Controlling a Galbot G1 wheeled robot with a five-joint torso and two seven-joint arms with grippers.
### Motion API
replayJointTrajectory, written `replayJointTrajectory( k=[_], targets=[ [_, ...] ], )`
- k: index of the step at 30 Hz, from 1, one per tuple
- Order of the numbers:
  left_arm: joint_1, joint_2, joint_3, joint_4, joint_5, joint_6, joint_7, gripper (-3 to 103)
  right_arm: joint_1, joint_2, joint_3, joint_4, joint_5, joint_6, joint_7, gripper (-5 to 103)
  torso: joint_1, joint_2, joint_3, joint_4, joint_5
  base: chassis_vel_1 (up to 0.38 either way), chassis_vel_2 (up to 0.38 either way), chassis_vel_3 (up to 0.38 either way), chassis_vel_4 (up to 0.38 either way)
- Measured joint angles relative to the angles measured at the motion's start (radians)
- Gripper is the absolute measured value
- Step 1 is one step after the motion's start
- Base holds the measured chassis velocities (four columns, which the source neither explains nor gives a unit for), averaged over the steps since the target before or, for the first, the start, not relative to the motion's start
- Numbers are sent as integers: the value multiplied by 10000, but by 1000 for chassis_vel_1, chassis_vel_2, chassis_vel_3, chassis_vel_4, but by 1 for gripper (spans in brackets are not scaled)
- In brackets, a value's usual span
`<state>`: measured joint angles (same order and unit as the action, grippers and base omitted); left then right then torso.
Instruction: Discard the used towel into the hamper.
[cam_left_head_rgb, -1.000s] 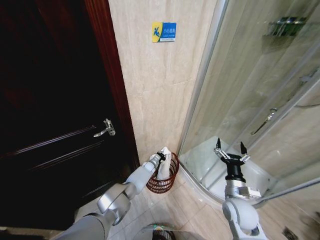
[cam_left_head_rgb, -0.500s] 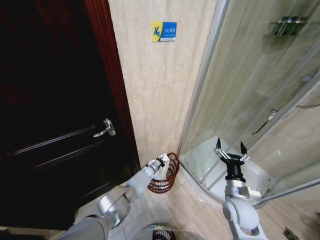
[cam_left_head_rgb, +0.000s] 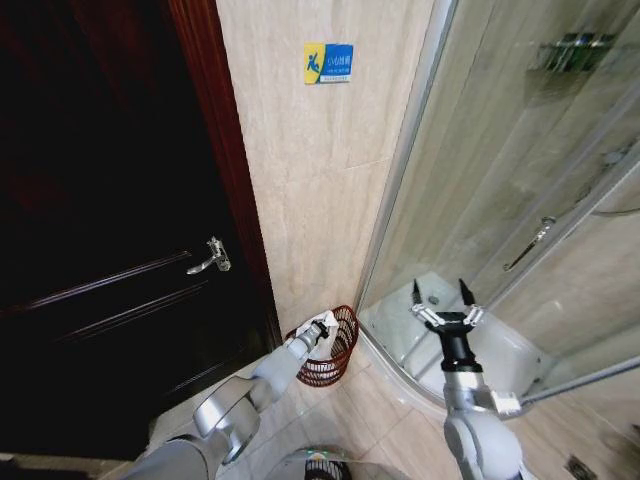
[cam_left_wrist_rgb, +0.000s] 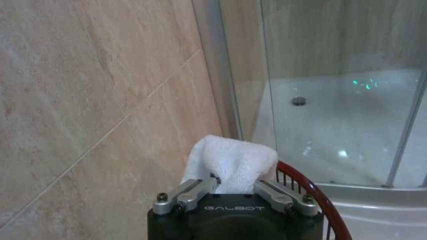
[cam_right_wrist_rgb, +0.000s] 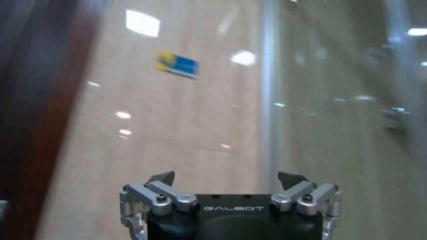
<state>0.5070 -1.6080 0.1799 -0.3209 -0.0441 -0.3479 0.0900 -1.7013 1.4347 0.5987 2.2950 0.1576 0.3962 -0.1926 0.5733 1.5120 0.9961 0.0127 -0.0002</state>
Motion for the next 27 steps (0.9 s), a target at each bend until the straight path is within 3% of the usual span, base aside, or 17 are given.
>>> replayJointTrajectory(
  k=[5,12,27],
  targets=[
    [32,0,-114,-78,-34,-12,15,4,-595,-8,-31,436,98,143,-724,100,0,0,0,0,-2,0,0,0,0],
    [171,-1,-429,-114,-33,-40,76,4,-1464,450,63,507,-339,127,259,100,-1,0,0,-1,2,0,0,0,0],
    [989,0,-518,-86,-349,5,176,4,-1380,831,22,121,-536,54,652,100,-1,0,1,1,1,0,0,0,0]
  ],
)
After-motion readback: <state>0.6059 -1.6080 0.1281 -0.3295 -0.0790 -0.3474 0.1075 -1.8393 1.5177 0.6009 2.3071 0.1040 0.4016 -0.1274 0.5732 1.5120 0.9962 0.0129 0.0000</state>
